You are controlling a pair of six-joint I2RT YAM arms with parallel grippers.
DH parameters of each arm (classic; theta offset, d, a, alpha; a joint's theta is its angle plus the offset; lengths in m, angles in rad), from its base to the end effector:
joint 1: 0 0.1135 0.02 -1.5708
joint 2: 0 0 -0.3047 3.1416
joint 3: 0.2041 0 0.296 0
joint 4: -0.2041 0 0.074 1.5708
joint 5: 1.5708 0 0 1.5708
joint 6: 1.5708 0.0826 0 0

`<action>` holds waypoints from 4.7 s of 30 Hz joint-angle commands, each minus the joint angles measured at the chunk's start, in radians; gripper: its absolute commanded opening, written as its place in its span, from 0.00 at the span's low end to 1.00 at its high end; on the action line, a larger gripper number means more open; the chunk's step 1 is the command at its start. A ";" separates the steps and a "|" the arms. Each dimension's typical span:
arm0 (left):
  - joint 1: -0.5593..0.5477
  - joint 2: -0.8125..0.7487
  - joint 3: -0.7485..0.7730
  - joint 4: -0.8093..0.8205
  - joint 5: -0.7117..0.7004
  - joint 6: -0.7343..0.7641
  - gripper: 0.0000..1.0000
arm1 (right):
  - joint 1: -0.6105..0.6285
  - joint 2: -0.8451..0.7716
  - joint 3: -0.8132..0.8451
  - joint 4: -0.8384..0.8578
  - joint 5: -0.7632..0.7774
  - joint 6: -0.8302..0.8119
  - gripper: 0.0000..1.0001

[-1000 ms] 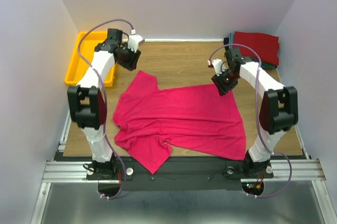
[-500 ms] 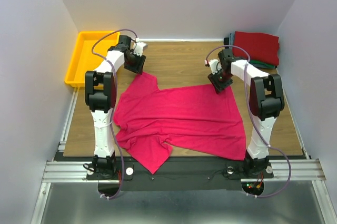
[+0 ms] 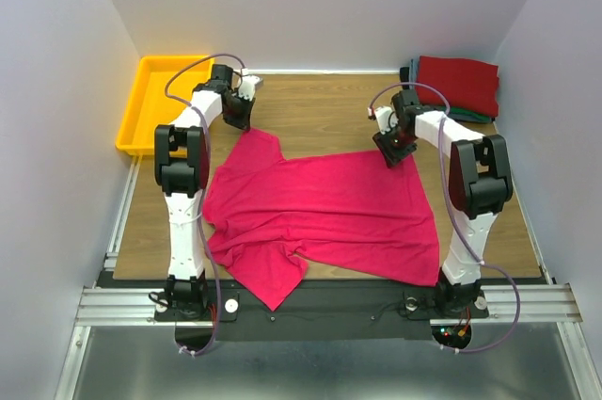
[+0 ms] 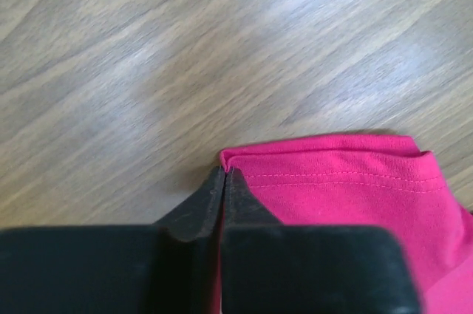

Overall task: Fold and stack the t-shirts
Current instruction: Flatten the tshirt out, then fold the tshirt

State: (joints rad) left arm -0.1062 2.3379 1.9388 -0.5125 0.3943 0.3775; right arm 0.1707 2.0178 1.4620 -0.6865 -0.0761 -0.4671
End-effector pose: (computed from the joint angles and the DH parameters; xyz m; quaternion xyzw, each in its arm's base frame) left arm 0.6071 -0.0966 0.1567 0.2838 0.8857 -0.1407 0.3395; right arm 0.4720 0.0877 0.1383 -0.3150 0.9342 0.0130 0.1671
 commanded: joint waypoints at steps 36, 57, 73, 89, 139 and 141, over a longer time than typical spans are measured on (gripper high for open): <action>0.026 -0.065 0.040 -0.060 -0.021 0.120 0.00 | -0.166 0.174 0.287 -0.082 -0.191 -0.004 0.49; 0.026 -0.017 0.305 0.158 -0.023 0.050 0.00 | -0.214 0.320 0.679 -0.067 -0.094 -0.027 0.01; 0.028 -0.035 0.351 0.318 -0.002 0.052 0.00 | -0.214 0.355 0.844 -0.015 -0.073 -0.038 0.01; 0.013 -0.531 -0.197 0.178 -0.083 0.147 0.00 | -0.215 0.067 0.500 -0.015 -0.180 -0.128 0.01; -0.248 -0.921 -0.756 -0.184 0.004 0.281 0.55 | -0.224 -0.246 -0.003 -0.111 -0.223 -0.384 0.64; -0.247 -0.867 -0.706 -0.163 0.017 0.249 0.56 | -0.224 -0.203 0.052 -0.117 -0.235 -0.339 0.61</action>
State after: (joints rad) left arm -0.3477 1.4441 1.1309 -0.6876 0.3202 0.6182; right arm -0.0467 1.8126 1.4097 -0.7914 -0.2745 -0.8581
